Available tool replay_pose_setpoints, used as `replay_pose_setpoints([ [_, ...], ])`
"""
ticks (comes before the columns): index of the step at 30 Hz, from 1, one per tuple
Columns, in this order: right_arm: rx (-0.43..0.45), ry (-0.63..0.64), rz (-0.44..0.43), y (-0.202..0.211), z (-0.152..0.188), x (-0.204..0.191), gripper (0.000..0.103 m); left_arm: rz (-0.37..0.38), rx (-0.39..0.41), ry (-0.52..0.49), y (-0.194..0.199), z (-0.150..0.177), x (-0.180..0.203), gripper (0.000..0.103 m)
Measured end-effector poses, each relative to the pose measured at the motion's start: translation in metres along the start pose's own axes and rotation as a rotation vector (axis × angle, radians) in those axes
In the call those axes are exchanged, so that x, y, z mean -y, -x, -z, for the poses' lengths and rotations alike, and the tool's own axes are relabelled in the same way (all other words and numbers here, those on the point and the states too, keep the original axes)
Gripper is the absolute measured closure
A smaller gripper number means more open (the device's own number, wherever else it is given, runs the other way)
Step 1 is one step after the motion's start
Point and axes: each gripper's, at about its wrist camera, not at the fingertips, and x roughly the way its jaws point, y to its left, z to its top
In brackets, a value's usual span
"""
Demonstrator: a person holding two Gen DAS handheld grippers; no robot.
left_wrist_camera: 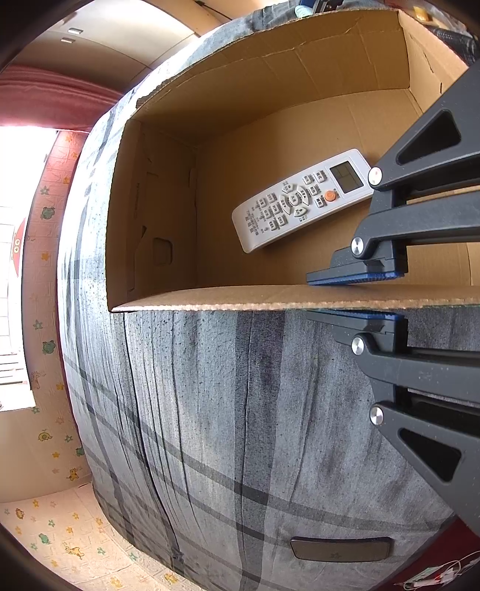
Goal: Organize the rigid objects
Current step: 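Lift the light-blue bottle and carry it over the box with the right gripper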
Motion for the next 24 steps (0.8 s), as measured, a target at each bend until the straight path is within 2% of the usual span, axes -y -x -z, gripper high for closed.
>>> replay_pose_setpoints([
  [14, 0.072, 0.094, -0.037, 0.036, -0.030, -0.036, 0.013, 0.001, 0.000, 0.003, 0.000, 0.000, -0.001, 0.090],
  [24, 0.098, 0.166, -0.086, 0.045, -0.050, -0.074, 0.013, 0.006, -0.002, 0.008, -0.001, -0.001, -0.003, 0.090],
])
